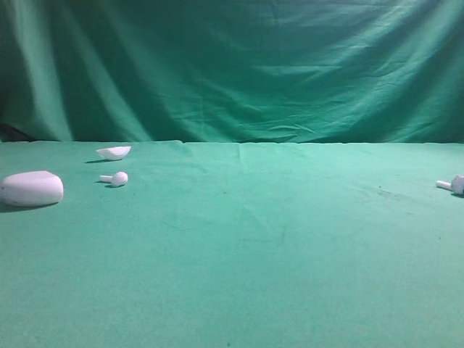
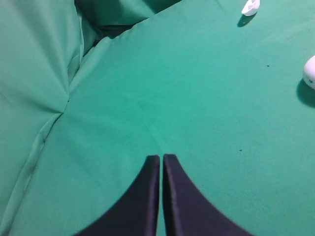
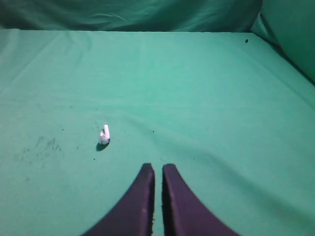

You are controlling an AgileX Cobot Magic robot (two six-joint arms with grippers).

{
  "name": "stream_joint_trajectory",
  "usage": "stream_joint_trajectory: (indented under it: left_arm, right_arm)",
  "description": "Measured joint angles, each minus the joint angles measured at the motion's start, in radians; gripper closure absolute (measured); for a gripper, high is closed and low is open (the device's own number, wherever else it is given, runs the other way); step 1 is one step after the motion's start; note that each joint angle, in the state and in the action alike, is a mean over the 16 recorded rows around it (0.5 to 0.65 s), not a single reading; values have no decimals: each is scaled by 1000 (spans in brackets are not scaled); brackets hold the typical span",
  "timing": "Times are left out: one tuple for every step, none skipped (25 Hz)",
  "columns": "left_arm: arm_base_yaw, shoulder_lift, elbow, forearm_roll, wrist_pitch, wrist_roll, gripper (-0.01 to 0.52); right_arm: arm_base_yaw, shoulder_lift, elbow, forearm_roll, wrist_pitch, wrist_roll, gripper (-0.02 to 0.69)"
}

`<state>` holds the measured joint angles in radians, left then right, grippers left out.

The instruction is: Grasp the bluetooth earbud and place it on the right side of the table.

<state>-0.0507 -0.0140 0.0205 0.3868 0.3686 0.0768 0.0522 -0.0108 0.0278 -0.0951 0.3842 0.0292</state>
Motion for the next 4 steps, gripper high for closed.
stream_joint_trajectory:
  left_arm:
    - [0,0,0,0,0,0,514]
    - [0,0,0,0,0,0,514]
    - [0,0,0,0,0,0,514]
    - [0,0,0,0,0,0,514]
  right_arm:
    - [0,0,0,0,0,0,616]
    - [0,0,0,0,0,0,616]
    - [0,0,0,0,0,0,616]
    - [0,0,0,0,0,1,616]
